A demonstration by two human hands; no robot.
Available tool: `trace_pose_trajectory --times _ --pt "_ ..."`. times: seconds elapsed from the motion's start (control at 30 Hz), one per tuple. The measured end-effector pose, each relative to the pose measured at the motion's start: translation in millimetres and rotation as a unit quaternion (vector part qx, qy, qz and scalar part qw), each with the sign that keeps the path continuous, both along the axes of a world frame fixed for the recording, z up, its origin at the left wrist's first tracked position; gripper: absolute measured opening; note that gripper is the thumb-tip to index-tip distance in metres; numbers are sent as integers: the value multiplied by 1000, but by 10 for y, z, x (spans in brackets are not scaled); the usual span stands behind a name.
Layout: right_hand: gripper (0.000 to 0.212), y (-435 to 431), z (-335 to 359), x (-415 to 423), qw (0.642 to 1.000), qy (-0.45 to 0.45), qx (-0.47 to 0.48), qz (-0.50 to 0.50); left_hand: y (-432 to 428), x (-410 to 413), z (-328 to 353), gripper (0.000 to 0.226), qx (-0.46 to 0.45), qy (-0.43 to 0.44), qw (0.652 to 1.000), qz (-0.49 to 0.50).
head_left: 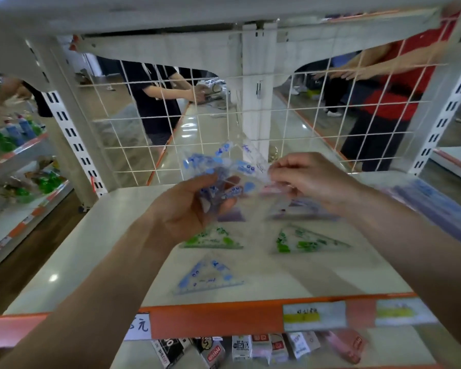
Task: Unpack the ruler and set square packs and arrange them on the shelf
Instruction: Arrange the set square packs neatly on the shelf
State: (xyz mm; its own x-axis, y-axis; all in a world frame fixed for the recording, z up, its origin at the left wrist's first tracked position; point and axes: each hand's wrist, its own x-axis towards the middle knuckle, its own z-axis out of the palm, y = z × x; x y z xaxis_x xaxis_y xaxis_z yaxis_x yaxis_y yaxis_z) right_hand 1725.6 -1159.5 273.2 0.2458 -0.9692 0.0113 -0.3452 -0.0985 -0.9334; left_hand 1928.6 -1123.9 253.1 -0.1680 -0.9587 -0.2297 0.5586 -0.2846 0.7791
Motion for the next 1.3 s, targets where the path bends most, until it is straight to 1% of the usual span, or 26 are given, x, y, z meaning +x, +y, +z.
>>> trace_pose_trajectory --times 0.07,0.13,0.23,0.37,0.43,0.5,0.57,0.6,0.67,0.7,0.77,0.87,1.0,1.07,1.13,1.2,1.3 --pt "9 -4 48 -172 1000 -12 -4 -19 -61 -48 -19 19 0 -12 1000 -4" --pt "5 39 62 -355 1000 -4 2 -26 -94 -82 -73 17 5 -26 1000 -15" --pt "5 108 13 -545 999 6 21 -31 -123 -190 -156 25 18 -54 998 -31" --pt "7 183 -88 -616 998 32 35 -27 -112 -482 -110 30 28 -81 995 -54" --pt "9 231 -143 -656 996 78 -7 -32 -100 -594 -98 31 28 -104 992 -62" --pt "15 316 -180 -716 987 139 -72 -37 -90 -662 -106 21 32 -117 990 -73" --pt "20 432 -209 -745 968 213 -130 -33 -78 -704 -116 7 41 -127 988 -77" --pt "20 476 -223 -747 951 259 -164 -33 -74 -712 -125 5 46 -130 987 -78" --pt "22 522 -248 -755 926 310 -213 -36 -66 -695 -147 7 53 -126 988 -77" --pt "21 530 -253 -764 926 310 -213 -38 -66 -672 -160 10 52 -120 988 -80" --pt "18 530 -242 -795 938 291 -182 -44 -61 -609 -181 14 51 -114 989 -77" --pt "19 510 -220 -862 947 287 -138 -34 -27 -526 -172 7 55 -107 992 -40" --pt "7 527 -173 -973 953 288 -90 21 25 -415 -149 11 48 -105 993 -34" --pt "7 578 -158 -1049 949 306 -49 63 15 -329 -169 19 55 -104 993 -20" --pt "6 639 -176 -1126 937 336 -3 97 -5 -246 -202 30 69 -100 993 -5" --pt "9 665 -201 -1177 931 347 37 104 -27 -194 -234 39 77 -102 992 -2" --pt "11 691 -233 -1183 913 385 47 131 -43 -189 -250 41 80 -109 991 -4"
